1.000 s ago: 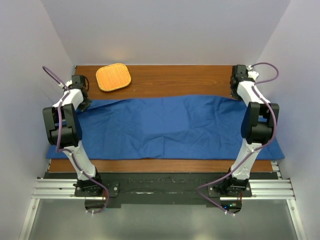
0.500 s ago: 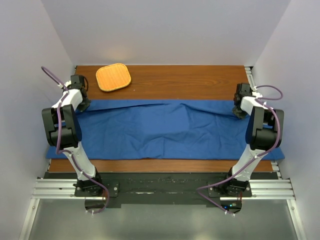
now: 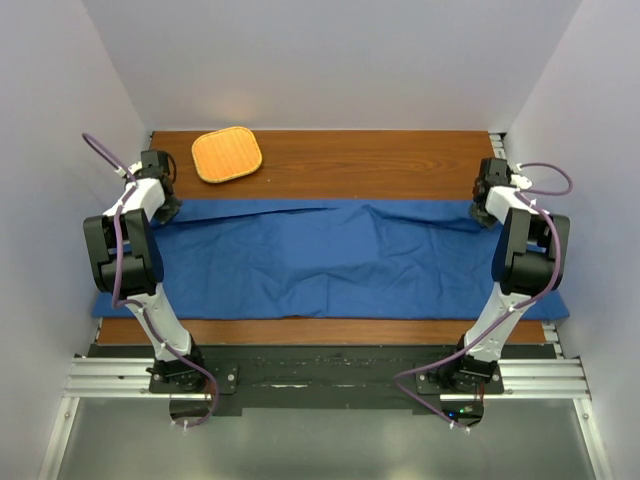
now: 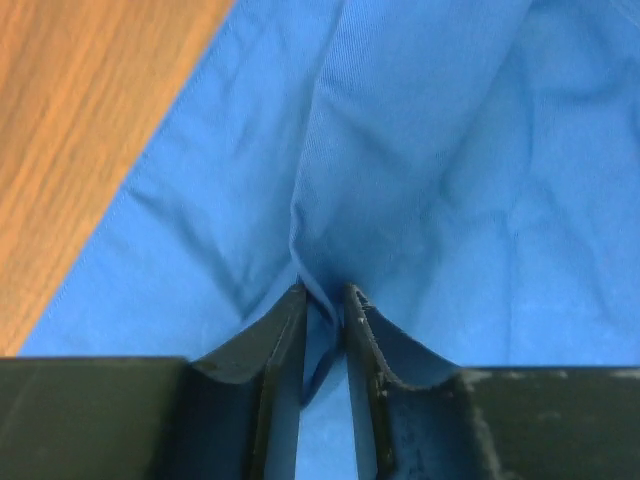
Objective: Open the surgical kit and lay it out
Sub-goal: Open the surgical kit at the center of the board.
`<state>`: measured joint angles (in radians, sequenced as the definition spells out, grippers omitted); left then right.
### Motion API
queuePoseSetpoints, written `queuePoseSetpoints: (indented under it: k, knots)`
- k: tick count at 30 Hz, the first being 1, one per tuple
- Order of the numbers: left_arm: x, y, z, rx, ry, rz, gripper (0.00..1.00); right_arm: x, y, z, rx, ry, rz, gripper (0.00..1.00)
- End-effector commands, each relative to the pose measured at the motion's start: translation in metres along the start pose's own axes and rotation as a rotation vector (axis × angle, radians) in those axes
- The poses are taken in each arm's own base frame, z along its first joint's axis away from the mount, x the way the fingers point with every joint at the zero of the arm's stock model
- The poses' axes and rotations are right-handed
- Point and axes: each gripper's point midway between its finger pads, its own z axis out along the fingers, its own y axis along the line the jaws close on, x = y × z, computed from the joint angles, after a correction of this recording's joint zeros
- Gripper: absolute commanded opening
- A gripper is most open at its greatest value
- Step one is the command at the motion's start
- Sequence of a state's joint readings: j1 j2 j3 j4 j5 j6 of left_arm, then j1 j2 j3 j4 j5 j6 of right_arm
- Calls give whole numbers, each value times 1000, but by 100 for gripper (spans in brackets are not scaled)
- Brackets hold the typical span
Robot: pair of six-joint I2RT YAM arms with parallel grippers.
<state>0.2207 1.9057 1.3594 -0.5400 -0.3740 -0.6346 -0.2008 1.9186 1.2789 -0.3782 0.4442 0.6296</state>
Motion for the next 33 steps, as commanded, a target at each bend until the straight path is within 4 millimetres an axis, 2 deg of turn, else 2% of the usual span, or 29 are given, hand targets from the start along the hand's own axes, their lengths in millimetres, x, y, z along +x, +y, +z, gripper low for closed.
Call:
queuePoseSetpoints:
  k: [1,3,6,8,9,11,12,13,15,26,30,33]
  knots:
    - [-9,10,2,-40,-28,5,1,-23,9,-2,-18,-48,46,13]
    - [-10,12,0,-44,-34,7,0,-19,5,-4,-8,-34,36,3]
    - [-12,15,-2,-50,-36,8,0,-11,-8,-12,19,-15,18,0]
    - [-12,17,-4,-54,-37,9,0,-9,-16,-21,20,-20,13,5]
    - [-13,18,-4,-56,-36,9,0,2,-25,-21,33,-6,2,11]
    - [-11,21,-4,-60,-33,7,0,1,-30,-31,16,-27,20,18]
    - [-10,21,-3,-61,-30,8,0,12,-37,-31,20,-14,16,22]
    - [-10,22,-3,-63,-29,7,0,14,-38,-33,11,-15,22,27]
    - [-8,21,-2,-63,-22,10,0,20,-42,-35,-1,-17,30,28]
    - [-2,20,6,-67,0,23,0,20,-25,-12,-52,-8,104,26]
    - [-6,22,4,-75,-12,21,0,10,-19,-10,-63,-22,136,25]
    - [-9,22,3,-82,-18,22,0,7,-19,-9,-63,-25,149,17]
